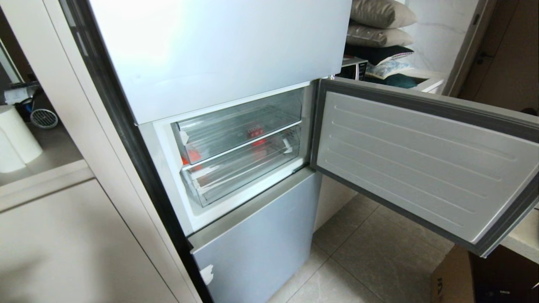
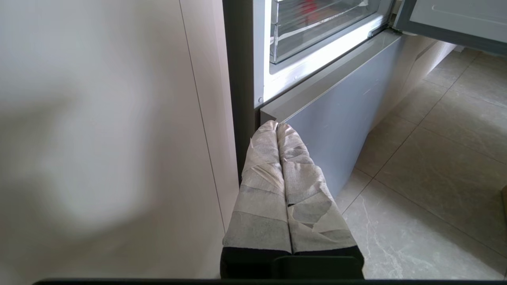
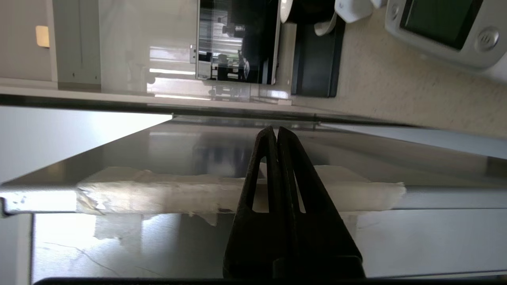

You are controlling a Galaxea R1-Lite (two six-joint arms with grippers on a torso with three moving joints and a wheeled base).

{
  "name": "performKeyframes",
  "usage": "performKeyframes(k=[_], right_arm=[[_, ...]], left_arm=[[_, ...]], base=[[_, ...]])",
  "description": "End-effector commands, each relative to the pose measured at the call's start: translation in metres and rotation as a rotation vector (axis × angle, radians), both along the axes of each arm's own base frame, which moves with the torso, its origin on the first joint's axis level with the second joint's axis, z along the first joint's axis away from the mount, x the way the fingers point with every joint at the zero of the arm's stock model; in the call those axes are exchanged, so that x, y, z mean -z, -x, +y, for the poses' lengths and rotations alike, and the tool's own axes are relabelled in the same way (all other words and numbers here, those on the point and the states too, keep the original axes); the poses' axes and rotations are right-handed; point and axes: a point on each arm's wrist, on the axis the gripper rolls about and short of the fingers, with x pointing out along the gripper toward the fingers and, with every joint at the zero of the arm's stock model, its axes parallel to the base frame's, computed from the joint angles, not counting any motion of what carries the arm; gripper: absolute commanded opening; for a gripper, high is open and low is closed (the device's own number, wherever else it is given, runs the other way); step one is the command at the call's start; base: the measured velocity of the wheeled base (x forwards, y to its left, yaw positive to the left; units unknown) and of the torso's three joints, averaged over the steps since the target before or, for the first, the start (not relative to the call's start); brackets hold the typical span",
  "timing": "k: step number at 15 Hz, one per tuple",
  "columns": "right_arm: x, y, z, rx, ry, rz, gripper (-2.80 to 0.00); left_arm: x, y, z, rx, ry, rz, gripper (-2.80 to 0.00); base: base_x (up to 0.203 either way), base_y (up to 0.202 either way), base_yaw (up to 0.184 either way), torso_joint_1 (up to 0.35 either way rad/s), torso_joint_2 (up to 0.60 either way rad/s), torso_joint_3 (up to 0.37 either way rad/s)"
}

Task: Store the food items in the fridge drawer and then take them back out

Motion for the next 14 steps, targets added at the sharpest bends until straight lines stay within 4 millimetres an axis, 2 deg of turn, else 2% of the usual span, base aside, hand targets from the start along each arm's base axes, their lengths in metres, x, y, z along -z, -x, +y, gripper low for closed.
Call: performKeyframes(k=[1,3,5,9,11,13,14], right_arm=[[-0.018,0.021,0.019,0.001,0.015,-0.018,-2.8],[-0.023,0.036,0.034,-0.002,0.009,-0.014,-2.8],[-0.038,0.047,0.047,-0.002,0.04,-0.041,-2.8],[-0.109,0.078,0.055,-0.039,-0.032,-0.175,-2.8],[-0.141,0.097,0.071,-0.088,0.001,-0.256,-2.8],[-0.15,0.109,0.08,-0.091,0.032,-0.281,-2.8],[-0.147,0.107,0.073,-0.075,0.026,-0.284,-2.8]], left_arm=[[0.0,0.0,0.0,0.0,0.0,0.001,-2.8],[0.0,0.0,0.0,0.0,0.0,0.0,-2.8],[0.0,0.0,0.0,0.0,0.0,0.001,-2.8],[0.0,0.0,0.0,0.0,0.0,0.001,-2.8],[0.0,0.0,0.0,0.0,0.0,0.001,-2.8],[0.0,0.0,0.0,0.0,0.0,0.001,-2.8],[0.0,0.0,0.0,0.0,0.0,0.0,-2.8]], base=[[0.0,0.0,0.0,0.0,0.0,0.0],[0.0,0.0,0.0,0.0,0.0,0.0],[0.0,0.0,0.0,0.0,0.0,0.0],[0.0,0.0,0.0,0.0,0.0,0.0],[0.0,0.0,0.0,0.0,0.0,0.0],[0.0,0.0,0.0,0.0,0.0,0.0],[0.0,0.0,0.0,0.0,0.0,0.0]])
